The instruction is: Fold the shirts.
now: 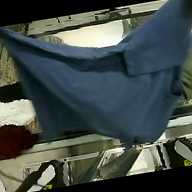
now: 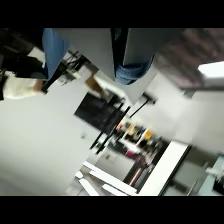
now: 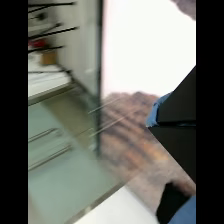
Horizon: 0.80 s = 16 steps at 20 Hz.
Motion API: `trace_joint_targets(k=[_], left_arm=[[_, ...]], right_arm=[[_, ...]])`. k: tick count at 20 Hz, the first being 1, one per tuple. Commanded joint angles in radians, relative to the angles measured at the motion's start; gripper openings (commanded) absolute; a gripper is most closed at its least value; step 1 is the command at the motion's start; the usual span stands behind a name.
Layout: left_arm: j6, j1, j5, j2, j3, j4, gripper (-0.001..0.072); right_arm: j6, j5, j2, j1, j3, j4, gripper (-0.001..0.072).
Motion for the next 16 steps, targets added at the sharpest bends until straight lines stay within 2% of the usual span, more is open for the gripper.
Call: trace_joint_targets(k=[1,2,4,5,6,7,8,9,10,11,12,13,14,16], left_arm=[[0.045,-0.105,0.173,-0.257,0.002,0.195,0.0025],[0.066,-0.105,0.193,-0.330,0.018,0.193,0.0025],[0.070,-0.089,0.183,-0.475,0.094,0.192,0.0023],[0.070,-0.073,0.156,-0.535,0.138,0.193,0.0025],[0.069,-0.059,0.121,-0.582,0.178,0.196,0.0203],[0.063,-0.039,0.084,-0.616,0.215,0.201,0.0426],[0.033,-0.007,0.034,-0.645,0.251,0.204,0.0637],[-0.016,0.029,-0.011,-0.661,0.279,0.228,0.0656],[-0.081,0.063,-0.060,-0.668,0.305,0.301,0.0656],[-0.150,0.093,-0.099,-0.666,0.320,0.417,0.0656],[-0.222,0.118,-0.148,-0.664,0.338,0.552,0.0656],[-0.295,0.138,-0.205,-0.665,0.352,0.698,0.0655],[-0.340,0.153,-0.256,-0.665,0.352,0.812,0.0655],[-0.360,0.164,-0.328,-0.666,0.312,0.932,0.0654]], right_arm=[[-0.019,-0.310,-0.296,0.183,-0.021,-0.166,0.0011],[-0.019,-0.360,-0.383,0.189,-0.002,-0.135,0.0011],[-0.033,-0.370,-0.544,0.185,0.073,-0.058,0.0013],[-0.032,-0.346,-0.603,0.179,0.115,-0.032,0.0056],[-0.030,-0.297,-0.636,0.168,0.145,-0.013,0.0290],[-0.029,-0.252,-0.649,0.154,0.161,0.005,0.0381],[-0.026,-0.223,-0.644,0.138,0.162,0.003,0.0377],[-0.006,-0.172,-0.633,0.111,0.161,-0.008,0.0306],[0.014,-0.100,-0.620,0.075,0.161,-0.027,0.0195],[0.053,-0.016,-0.607,0.032,0.161,-0.056,0.0206],[0.079,0.071,-0.598,-0.013,0.161,-0.084,0.0283],[0.105,0.159,-0.592,-0.054,0.159,-0.102,0.0284],[0.132,0.244,-0.587,-0.095,0.150,-0.115,0.0283],[0.159,0.359,-0.563,-0.157,0.079,-0.126,0.0283]])
